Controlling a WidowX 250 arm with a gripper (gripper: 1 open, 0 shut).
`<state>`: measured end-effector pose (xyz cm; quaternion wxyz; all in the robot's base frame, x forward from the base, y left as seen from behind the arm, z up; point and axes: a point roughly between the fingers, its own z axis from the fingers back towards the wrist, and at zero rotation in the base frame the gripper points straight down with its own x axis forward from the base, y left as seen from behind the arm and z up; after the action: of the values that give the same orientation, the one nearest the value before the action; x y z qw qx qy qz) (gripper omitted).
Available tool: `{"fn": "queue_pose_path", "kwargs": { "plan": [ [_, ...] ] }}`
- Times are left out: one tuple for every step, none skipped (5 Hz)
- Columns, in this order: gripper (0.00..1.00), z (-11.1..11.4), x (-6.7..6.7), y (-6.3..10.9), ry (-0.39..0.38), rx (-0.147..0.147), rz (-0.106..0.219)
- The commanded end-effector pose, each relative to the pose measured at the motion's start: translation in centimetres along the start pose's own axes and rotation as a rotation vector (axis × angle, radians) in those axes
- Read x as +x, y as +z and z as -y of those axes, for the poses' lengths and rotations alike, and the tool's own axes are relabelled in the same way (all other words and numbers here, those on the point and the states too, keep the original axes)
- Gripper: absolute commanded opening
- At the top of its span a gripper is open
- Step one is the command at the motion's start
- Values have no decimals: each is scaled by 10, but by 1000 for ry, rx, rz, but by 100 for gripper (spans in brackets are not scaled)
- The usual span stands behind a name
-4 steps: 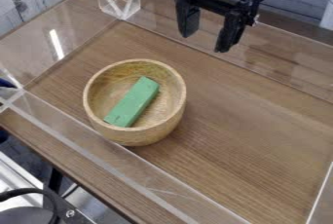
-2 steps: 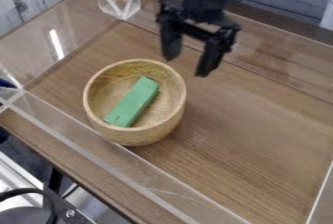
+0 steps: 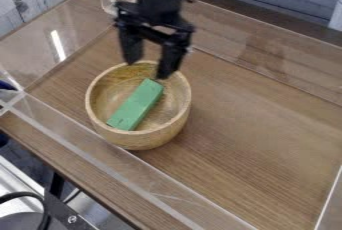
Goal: Remove the green block from inside the brown bowl and put it on the table
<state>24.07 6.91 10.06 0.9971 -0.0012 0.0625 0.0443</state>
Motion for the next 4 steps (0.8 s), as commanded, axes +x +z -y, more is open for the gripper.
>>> {"fn": "queue_pose_path", "kwargs": {
  "plan": [
    [100, -17, 2, 7, 18, 8, 57],
    [100, -19, 1, -1, 38, -2, 54],
    [100, -17, 4, -5, 62, -16, 65],
    [100, -15, 6, -6, 79, -30, 77]
  ]
}}
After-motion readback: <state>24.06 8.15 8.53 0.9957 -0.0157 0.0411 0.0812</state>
